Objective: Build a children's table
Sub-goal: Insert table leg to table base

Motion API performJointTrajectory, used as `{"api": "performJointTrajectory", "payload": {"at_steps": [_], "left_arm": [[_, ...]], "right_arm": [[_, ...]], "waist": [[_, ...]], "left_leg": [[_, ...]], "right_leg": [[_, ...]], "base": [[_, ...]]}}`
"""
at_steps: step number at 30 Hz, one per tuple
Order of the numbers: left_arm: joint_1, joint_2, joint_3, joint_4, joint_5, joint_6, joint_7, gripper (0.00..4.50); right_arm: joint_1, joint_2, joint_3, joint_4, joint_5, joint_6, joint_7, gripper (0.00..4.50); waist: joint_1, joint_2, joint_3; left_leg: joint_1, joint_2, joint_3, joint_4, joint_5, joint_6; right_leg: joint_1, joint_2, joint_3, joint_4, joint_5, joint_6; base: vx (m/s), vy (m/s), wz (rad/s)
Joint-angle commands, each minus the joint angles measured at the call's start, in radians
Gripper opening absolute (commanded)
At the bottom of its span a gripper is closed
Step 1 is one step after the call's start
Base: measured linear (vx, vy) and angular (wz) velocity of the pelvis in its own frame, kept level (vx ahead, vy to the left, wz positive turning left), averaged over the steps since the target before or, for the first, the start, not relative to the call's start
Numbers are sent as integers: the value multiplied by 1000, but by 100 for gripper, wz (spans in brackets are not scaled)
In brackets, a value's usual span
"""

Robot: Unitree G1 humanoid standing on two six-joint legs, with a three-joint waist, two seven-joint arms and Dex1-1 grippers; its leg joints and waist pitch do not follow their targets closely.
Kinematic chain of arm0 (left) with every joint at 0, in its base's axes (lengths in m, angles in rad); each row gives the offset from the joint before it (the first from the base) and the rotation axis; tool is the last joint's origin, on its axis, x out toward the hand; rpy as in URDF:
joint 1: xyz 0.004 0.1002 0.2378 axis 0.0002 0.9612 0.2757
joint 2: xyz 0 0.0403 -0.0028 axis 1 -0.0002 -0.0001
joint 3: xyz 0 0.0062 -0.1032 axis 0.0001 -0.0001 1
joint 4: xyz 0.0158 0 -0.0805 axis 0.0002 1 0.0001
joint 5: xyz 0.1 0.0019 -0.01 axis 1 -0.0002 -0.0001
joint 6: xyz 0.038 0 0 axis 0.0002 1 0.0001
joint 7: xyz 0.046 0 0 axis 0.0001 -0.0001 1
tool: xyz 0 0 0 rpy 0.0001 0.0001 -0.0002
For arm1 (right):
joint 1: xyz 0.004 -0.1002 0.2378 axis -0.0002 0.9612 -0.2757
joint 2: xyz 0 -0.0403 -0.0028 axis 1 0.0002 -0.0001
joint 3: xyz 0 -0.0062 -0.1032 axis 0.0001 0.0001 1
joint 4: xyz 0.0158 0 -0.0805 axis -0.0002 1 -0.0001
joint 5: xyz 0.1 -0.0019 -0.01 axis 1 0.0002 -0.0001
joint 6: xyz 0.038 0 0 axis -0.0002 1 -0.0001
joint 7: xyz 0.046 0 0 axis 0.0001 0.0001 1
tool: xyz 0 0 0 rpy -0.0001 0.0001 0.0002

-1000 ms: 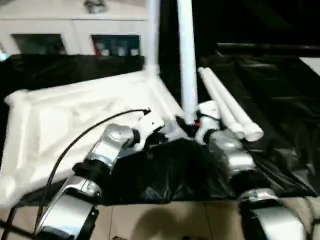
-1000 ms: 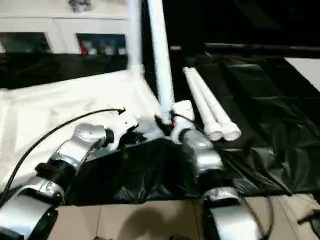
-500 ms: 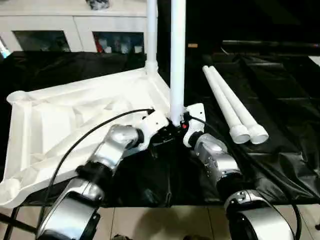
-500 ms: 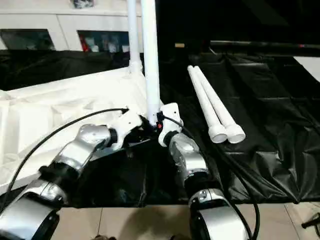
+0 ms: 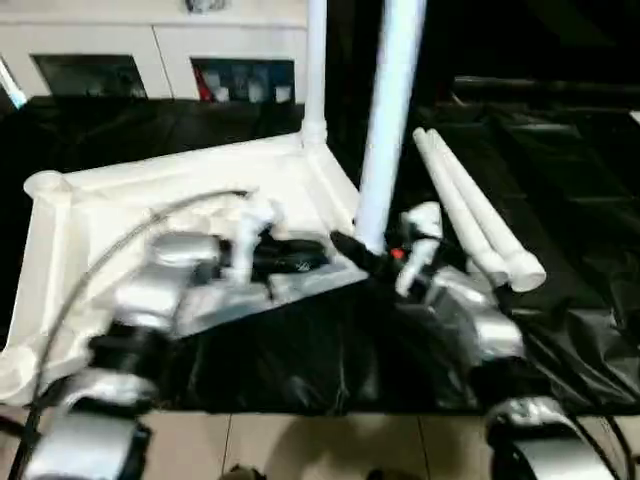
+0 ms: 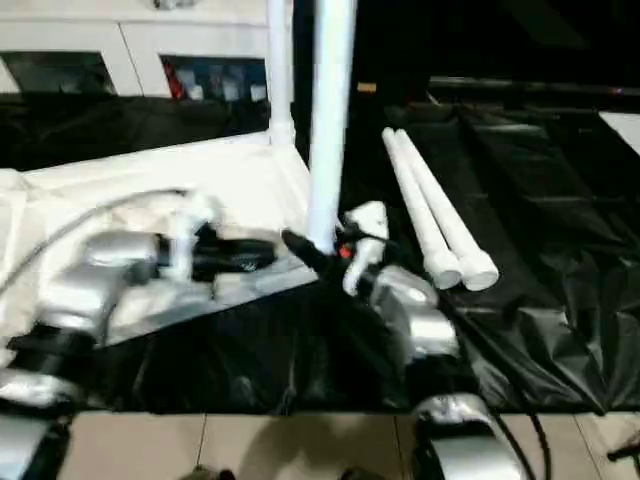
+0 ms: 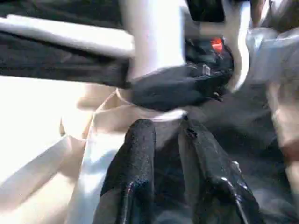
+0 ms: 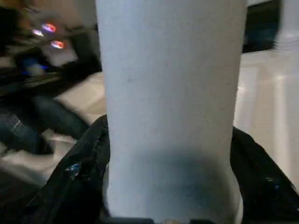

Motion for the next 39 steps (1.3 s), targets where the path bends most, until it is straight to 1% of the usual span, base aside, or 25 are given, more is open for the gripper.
{"api": "performJointTrajectory", "payload": {"at_steps": [1, 2, 5, 6, 7, 8, 9, 10, 11, 12, 14, 15, 18, 19, 21, 25, 26, 28, 30, 31, 32, 34, 35, 37, 39], "left_arm": [[-46, -11, 52, -13, -93, 83, -36, 139], [-60, -21, 68, -8, -120, 101, -40, 154], [-74, -32, 81, -1, -141, 115, -39, 182], [-83, -39, 88, 1, -157, 124, -34, 182], [-89, -45, 92, 3, -166, 130, -31, 182], [-109, -62, 103, 11, -189, 150, -23, 199], [-137, -90, 117, 13, -232, 190, -24, 199], [-161, -117, 131, 10, -280, 235, -29, 216], [-161, -117, 131, 10, -280, 235, -29, 222], [-180, -135, 140, -3, -327, 289, -44, 236], [-189, -144, 137, -19, -360, 333, -65, 249], [-192, -148, 136, -26, -370, 353, -71, 259], [-197, -152, 112, -36, -367, 376, -92, 288], [-195, -153, 104, -44, -373, 389, -102, 288], [-193, -155, 93, -53, -381, 406, -111, 312], [-181, -163, 66, -78, -393, 429, -122, 334], [-179, -166, 59, -83, -390, 428, -118, 349], [-169, -178, 35, -93, -371, 408, -99, 357], [-169, -210, 35, -77, -335, 344, -28, 361], [-172, -222, 42, -66, -320, 318, -2, 341], [-174, -229, 54, -58, -316, 308, 18, 322], [-177, -233, 65, -49, -308, 295, 39, 319], [-177, -235, 71, -46, -304, 284, 49, 311], [-172, -225, 62, -46, -281, 260, 61, 299], [-165, -216, 56, -50, -267, 245, 74, 279]], "right_arm": [[11, -20, 19, -95, 62, 71, 98, 275], [19, -30, 27, -117, 78, 96, 125, 275], [25, -39, 36, -137, 91, 118, 151, 275], [30, -47, 44, -152, 99, 133, 170, 275], [32, -51, 50, -161, 102, 142, 180, 275], [39, -62, 64, -185, 111, 167, 206, 275], [45, -73, 84, -211, 119, 195, 236, 275], [48, -81, 101, -227, 122, 213, 260, 275], [48, -81, 101, -227, 122, 213, 260, 275], [52, -89, 112, -248, 126, 238, 277, 275], [52, -93, 118, -254, 126, 250, 286, 275], [54, -96, 120, -262, 128, 259, 288, 275], [58, -110, 130, -283, 134, 285, 301, 275], [60, -114, 132, -287, 133, 291, 304, 275], [62, -118, 136, -291, 132, 295, 309, 275], [69, -132, 147, -306, 136, 314, 318, 275], [71, -135, 150, -312, 136, 320, 322, 275], [76, -145, 160, -321, 133, 331, 334, 275], [79, -156, 170, -325, 123, 337, 344, 275], [79, -160, 172, -326, 120, 337, 344, 275], [79, -161, 171, -325, 118, 337, 342, 275], [78, -162, 170, -324, 116, 337, 340, 275], [77, -164, 169, -322, 116, 337, 341, 275], [76, -169, 170, -320, 109, 335, 341, 275], [77, -174, 172, -320, 104, 331, 337, 275]], "waist": [[6, 7, -70], [10, 9, -68], [17, 8, -66], [17, 8, -63], [18, 7, -64], [18, 7, -65], [23, 8, -66], [25, 8, -68], [29, 8, -70], [27, 5, -71], [28, 3, -70], [26, 3, -69], [26, 4, -69], [25, 3, -69], [25, 5, -69], [26, 0, -68], [26, -3, -68], [30, -3, -68], [31, -6, -69], [31, -7, -70], [30, -10, -69], [31, -10, -68], [28, -14, -68], [24, -14, -68], [23, -13, -69]], "left_leg": [[29, 31, -4, -62, -255, 53], [30, 32, -6, -63, -278, 41], [31, 32, -8, -65, -307, 20], [32, 32, -9, -67, -327, 11], [33, 30, -8, -66, -330, 6], [32, 29, -8, -66, -320, 4], [34, 30, -7, -63, -305, 7], [33, 29, -8, -62, -296, 10], [31, 29, -7, -60, -278, 13], [27, 28, -8, -60, -266, 18], [25, 28, -8, -58, -250, 29], [22, 26, -8, -58, -246, 33], [25, 25, -8, -56, -242, 37], [24, 25, -8, -56, -241, 37], [25, 27, -10, -57, -245, 33], [26, 28, -9, -59, -252, 29], [26, 28, -9, -57, -246, 32], [25, 28, -10, -57, -239, 34], [24, 28, -9, -55, -236, 37], [23, 29, -11, -55, -235, 37], [24, 28, -10, -55, -238, 37], [23, 27, -11, -54, -243, 37], [21, 25, -12, -55, -246, 36], [20, 24, -12, -54, -241, 38], [21, 26, -13, -53, -229, 41]], "right_leg": [[55, -29, 22, -47, -162, -265], [52, -30, 22, -51, -198, -261], [48, -34, 24, -56, -252, -244], [45, -34, 24, -60, -289, -231], [47, -34, 24, -60, -301, -226], [49, -33, 25, -61, -296, -221], [48, -33, 26, -60, -274, -224], [49, -33, 25, -58, -264, -229], [51, -34, 24, -56, -240, -237], [53, -33, 23, -53, -221, -241], [54, -34, 23, -53, -207, -248], [56, -34, 22, -53, -207, -245], [56, -34, 22, -60, -240, -233], [56, -33, 21, -59, -243, -231], [55, -34, 21, -60, -251, -229], [54, -32, 22, -60, -259, -229], [54, -33, 22, -60, -254, -227], [57, -35, 23, -60, -256, -224], [57, -35, 23, -61, -257, -218], [57, -37, 23, -62, -257, -214], [57, -37, 23, -64, -264, -210], [56, -38, 23, -66, -283, -205], [58, -37, 23, -66, -298, -194], [58, -37, 23, -68, -311, -183], [56, -37, 23, -66, -296, -186]], "base": [[0, 0, 0], [0, 0, 0], [0, 0, 0], [0, 0, 0], [0, 0, 0], [0, 0, 0], [0, 0, 0], [0, 0, 0], [0, 0, 0], [0, 0, 0], [0, 0, 0], [0, 0, 0], [0, 0, 0], [0, 0, 0], [0, 0, 0], [0, 0, 0], [0, 0, 0], [0, 0, 0], [0, 0, 0], [0, 0, 0], [0, 0, 0], [0, 0, 0], [0, 0, 0], [0, 0, 0], [0, 0, 0]]}}
